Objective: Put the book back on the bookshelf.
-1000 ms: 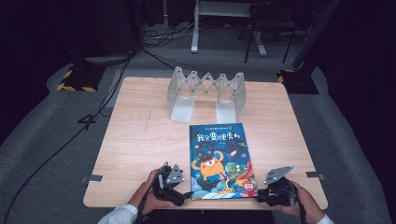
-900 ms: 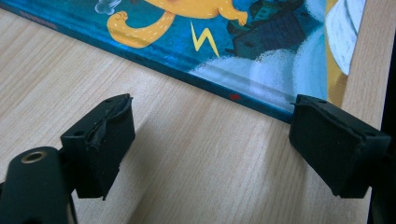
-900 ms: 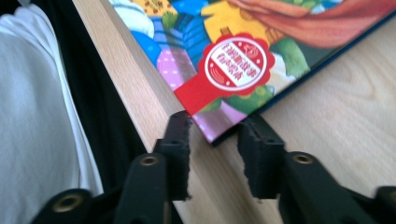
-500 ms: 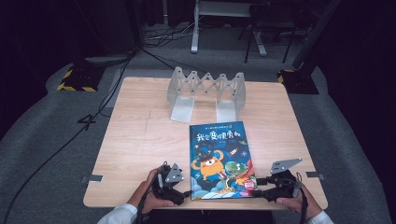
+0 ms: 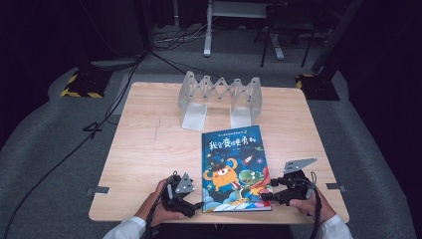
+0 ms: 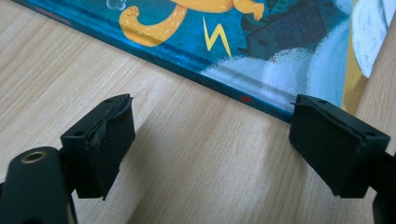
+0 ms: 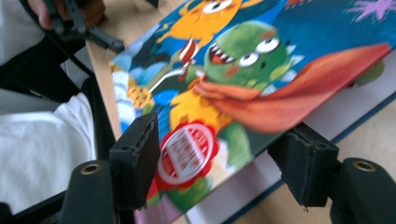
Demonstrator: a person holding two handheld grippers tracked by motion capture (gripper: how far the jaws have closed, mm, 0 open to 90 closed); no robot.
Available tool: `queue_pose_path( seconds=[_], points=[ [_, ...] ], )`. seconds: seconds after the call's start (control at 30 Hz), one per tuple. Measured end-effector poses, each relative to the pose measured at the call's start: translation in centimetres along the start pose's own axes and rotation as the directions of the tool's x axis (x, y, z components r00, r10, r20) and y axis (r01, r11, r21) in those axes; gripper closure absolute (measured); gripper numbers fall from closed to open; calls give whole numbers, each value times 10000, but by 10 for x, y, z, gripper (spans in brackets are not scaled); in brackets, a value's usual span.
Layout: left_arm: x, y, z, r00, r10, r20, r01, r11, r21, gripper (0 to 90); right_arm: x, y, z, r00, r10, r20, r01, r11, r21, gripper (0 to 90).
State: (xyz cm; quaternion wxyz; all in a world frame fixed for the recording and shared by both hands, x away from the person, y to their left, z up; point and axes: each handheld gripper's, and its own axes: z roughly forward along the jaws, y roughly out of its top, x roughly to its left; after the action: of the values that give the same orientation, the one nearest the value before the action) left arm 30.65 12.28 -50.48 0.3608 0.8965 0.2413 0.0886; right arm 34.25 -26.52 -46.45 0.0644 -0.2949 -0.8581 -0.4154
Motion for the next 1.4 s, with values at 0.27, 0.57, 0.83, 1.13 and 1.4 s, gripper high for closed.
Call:
queue_pose_path(
  seconds=[0.27, 0.57, 0.83, 1.13, 1.4],
  points=[
    [0, 0, 0, 10000, 8, 16, -8, 10000, -6, 147, -9, 18, 10, 10000, 5, 36, -4, 9998, -195, 327],
    [1, 0, 0, 10000, 29, 60, -29, 10000, -15, 147, -13, 28, 18, 9979, -213, -619, 176, 9981, -586, 400],
    [2, 0, 0, 10000, -29, -9, 29, 10000, 15, 147, -8, 32, 16, 9917, -833, -975, 676, 9857, -1546, 502],
    [6, 2, 0, 9999, -157, -27, 157, 9998, 153, 148, 3, 27, 13, 9842, -1688, -530, 1548, 9667, -2039, 502],
    [16, 7, -1, 9992, -379, -129, 385, 9981, 484, 161, 22, 24, 6, 9601, -2703, 716, 2796, 9235, -2627, 508]
  ],
)
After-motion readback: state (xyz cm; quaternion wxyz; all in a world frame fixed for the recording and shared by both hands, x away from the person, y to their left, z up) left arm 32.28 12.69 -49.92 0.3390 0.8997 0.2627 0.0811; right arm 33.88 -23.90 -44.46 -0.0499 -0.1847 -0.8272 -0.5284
